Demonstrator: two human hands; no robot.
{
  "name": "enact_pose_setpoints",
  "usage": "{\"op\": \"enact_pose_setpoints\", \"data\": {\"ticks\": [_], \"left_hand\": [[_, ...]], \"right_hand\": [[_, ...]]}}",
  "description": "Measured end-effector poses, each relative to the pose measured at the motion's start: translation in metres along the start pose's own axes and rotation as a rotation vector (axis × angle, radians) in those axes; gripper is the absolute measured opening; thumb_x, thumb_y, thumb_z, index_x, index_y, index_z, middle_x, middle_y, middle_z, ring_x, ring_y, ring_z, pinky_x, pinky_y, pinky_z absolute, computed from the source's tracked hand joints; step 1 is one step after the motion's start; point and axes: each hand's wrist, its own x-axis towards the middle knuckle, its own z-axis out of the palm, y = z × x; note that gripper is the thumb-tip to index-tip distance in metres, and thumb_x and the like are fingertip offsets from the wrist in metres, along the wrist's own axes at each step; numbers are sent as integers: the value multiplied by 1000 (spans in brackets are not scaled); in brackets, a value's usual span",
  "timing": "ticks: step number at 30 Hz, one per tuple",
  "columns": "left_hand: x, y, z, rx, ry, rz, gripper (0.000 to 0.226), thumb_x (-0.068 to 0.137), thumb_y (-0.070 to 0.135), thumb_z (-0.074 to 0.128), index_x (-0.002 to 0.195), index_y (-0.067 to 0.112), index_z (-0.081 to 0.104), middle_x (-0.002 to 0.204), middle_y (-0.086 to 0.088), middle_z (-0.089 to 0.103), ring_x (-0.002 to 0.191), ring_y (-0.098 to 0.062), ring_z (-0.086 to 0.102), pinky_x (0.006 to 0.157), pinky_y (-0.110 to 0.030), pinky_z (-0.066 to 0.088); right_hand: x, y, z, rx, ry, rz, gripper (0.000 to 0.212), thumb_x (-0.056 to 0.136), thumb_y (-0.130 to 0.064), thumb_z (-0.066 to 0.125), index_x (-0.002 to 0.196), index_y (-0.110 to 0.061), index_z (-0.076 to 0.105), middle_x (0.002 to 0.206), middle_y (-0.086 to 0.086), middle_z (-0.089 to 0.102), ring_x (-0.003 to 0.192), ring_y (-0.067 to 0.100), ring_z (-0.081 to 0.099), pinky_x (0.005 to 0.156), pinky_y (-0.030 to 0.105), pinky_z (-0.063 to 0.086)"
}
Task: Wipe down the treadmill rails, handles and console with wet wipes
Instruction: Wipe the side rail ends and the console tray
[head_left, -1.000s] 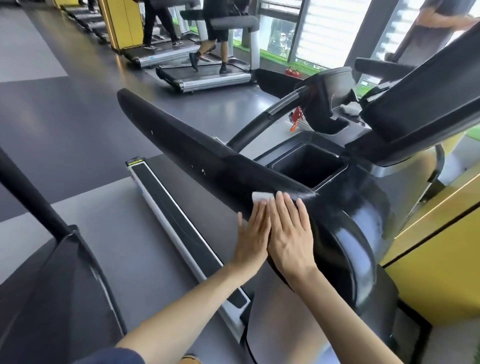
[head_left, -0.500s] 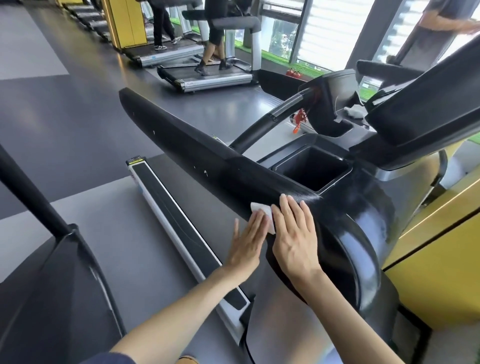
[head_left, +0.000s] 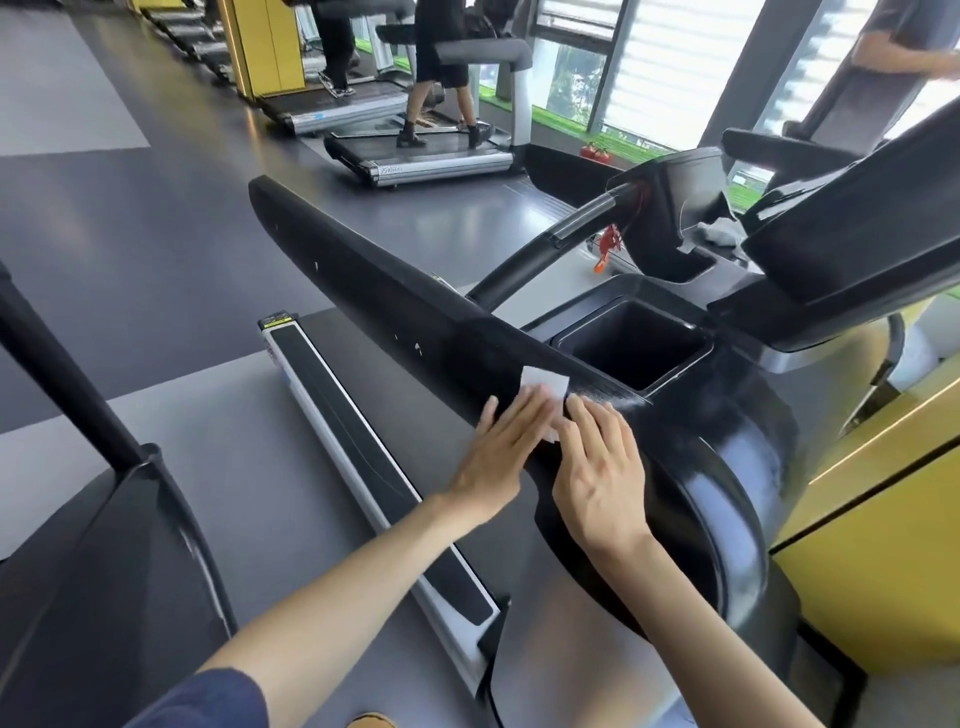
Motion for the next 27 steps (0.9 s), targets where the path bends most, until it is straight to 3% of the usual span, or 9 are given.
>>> {"op": "enact_pose_setpoints", "data": {"ticks": [3, 5, 7, 9, 13, 14, 19, 23, 27], "left_hand": [[16, -32, -16, 3, 115, -269, 119, 50, -30, 53, 151, 9, 5, 157, -5, 5, 144, -12, 0, 114, -55, 5], [31, -44, -31, -54, 173, -508, 112, 57, -32, 45, 150, 12, 1, 158, -6, 6, 143, -8, -2, 115, -55, 6], [38, -41, -35, -92, 181, -601, 106, 61, -31, 39, 151, 12, 4, 159, -4, 4, 144, -7, -3, 117, -52, 6], [37, -21, -30, -102, 198, -502, 104, 60, -32, 39, 151, 13, 17, 158, -4, 15, 146, -13, 4, 116, -55, 8], [32, 17, -20, 2, 25, 63, 81, 68, -9, 31, 145, 17, 29, 150, -1, 34, 142, -18, 20, 115, -42, 7], [37, 10, -25, 19, 26, 68, 81, 68, -9, 29, 145, 17, 31, 150, 0, 36, 142, -17, 22, 115, -41, 6], [67, -39, -62, 19, 81, -417, 102, 55, -30, 35, 144, 19, 40, 152, 4, 34, 143, -10, 22, 117, -52, 3], [66, -18, -59, -103, 123, -430, 87, 61, -23, 36, 140, 12, 45, 148, -3, 41, 141, -14, 28, 118, -49, 9], [41, 36, -32, -160, 146, -314, 70, 70, 1, 36, 138, 6, 48, 147, -7, 43, 140, -13, 28, 118, -36, 9]], "right_hand": [[0, 4, -2, 35, -3, 6, 28, 87, 2, 35, 89, 0, 63, 116, 22, 63, 107, 37, 59, 98, 44, 40], [-5, 3, -3, 52, -21, 11, 30, 91, 1, 33, 90, 1, 63, 122, 25, 60, 112, 38, 57, 102, 46, 37], [-14, 3, -5, 74, -32, 6, 35, 96, -1, 27, 93, 1, 62, 128, 26, 56, 117, 40, 55, 105, 48, 35], [-19, 5, -9, 92, -31, 16, 41, 98, -3, 23, 94, 1, 63, 131, 27, 54, 120, 39, 53, 106, 49, 34], [-22, 11, -19, 91, 0, 36, 31, 89, 0, 36, 93, 1, 66, 127, 26, 57, 119, 37, 53, 106, 47, 33], [-22, 14, -22, 87, 1, 37, 31, 87, 1, 36, 94, 1, 66, 126, 25, 58, 118, 36, 52, 107, 47, 33], [-19, 29, -39, 99, 11, 146, 41, 74, 5, 31, 99, -1, 63, 122, 21, 61, 115, 32, 52, 109, 41, 29], [-18, 41, -48, 189, -21, 279, 44, 68, 14, 43, 103, -3, 63, 121, 16, 62, 113, 29, 53, 109, 40, 30], [-18, 50, -58, 278, 16, 342, 41, 68, 19, 52, 101, -4, 63, 113, 12, 66, 110, 21, 50, 104, 39, 36]]}}
